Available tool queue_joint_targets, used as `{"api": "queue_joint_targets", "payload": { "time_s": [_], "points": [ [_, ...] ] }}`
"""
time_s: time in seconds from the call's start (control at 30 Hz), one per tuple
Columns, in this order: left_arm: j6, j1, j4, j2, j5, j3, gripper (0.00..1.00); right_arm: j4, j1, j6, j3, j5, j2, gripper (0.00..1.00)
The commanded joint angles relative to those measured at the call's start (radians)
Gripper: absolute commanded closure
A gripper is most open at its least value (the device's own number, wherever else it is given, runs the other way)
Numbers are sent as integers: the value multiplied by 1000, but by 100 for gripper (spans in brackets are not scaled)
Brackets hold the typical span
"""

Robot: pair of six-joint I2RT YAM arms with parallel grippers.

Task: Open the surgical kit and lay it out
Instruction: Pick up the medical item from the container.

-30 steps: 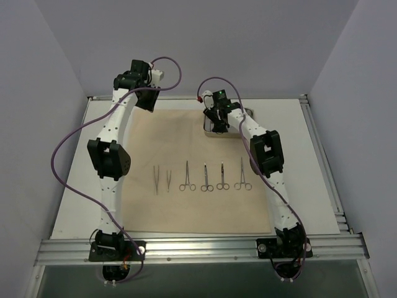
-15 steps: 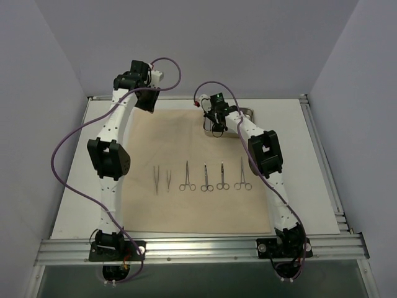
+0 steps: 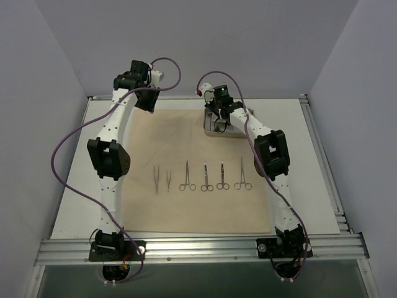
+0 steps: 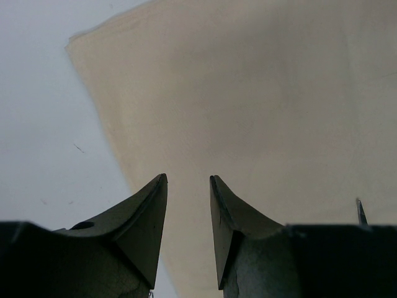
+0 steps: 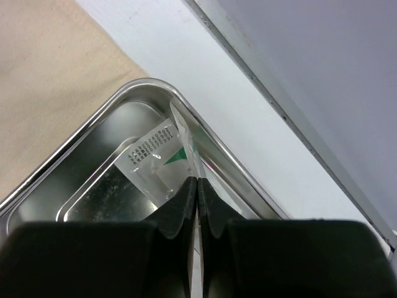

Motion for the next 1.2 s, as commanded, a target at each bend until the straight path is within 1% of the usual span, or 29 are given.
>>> {"api": "queue_joint_targets", "payload": {
  "time_s": [0.0, 0.03, 0.13, 0.27, 0.3, 0.33, 0.43, 0.53, 0.63, 0.7, 0.73, 0.77, 0.8, 0.87, 0.93, 0.97, 1.0, 1.03, 1.07, 1.1, 1.17],
  "points": [
    [-14, 9, 31, -30, 16, 9, 57, 46, -30, 79, -43, -23, -104, 100],
    [-14, 9, 31, -30, 16, 9, 57, 47, -39, 89, -55, -56, -110, 100],
    [-14, 10, 31, -29, 16, 7, 57, 84, -50, 105, -94, -60, -116, 100],
    [-15, 12, 31, -27, 21, 6, 57, 61, -66, 103, -74, -115, -78, 100],
    [-15, 12, 31, -27, 21, 6, 57, 61, -69, 109, -68, -123, -70, 99],
    [-15, 10, 31, -27, 21, 7, 57, 25, -70, 112, -59, -127, -64, 98],
    [-15, 13, 29, -29, 18, 2, 57, 17, -78, 126, -52, -115, -53, 93],
    [-15, 15, 31, -30, 19, -4, 57, 6, -82, 125, -60, -123, -56, 92],
    [-17, 16, 32, -30, 21, -4, 57, -6, -79, 128, -72, -138, -65, 94],
    [-17, 16, 34, -30, 21, -4, 57, -2, -81, 142, -100, -143, -82, 92],
    [-17, 15, 34, -29, 22, -2, 57, 4, -84, 149, -107, -152, -88, 87],
    [-19, 16, 32, -29, 24, -2, 57, 4, -84, 168, -112, -158, -97, 76],
    [-19, 16, 32, -27, 26, -2, 57, 6, -87, 180, -112, -161, -102, 71],
    [-20, 16, 29, -27, 27, -2, 57, 14, -96, 229, -112, -146, -119, 62],
    [-20, 16, 29, -27, 26, -4, 57, 14, -113, 269, -112, -155, -127, 58],
    [-19, 16, 28, -29, 26, -5, 57, 3, -142, 310, -106, -196, -125, 52],
    [-19, 16, 28, -29, 27, -8, 57, -15, -157, 333, -74, -222, -118, 50],
    [-19, 15, 28, -30, 26, -8, 57, -88, -174, 349, -45, -253, -105, 34],
    [-19, 18, 26, -30, 26, -10, 57, -138, -206, 358, -14, -312, -76, 3],
    [-19, 18, 28, -32, 26, -11, 57, -226, -220, 353, 38, -342, -62, 0],
    [-19, 19, 29, -32, 27, -14, 57, -285, -242, 320, 52, -373, -53, 0]
  ]
}}
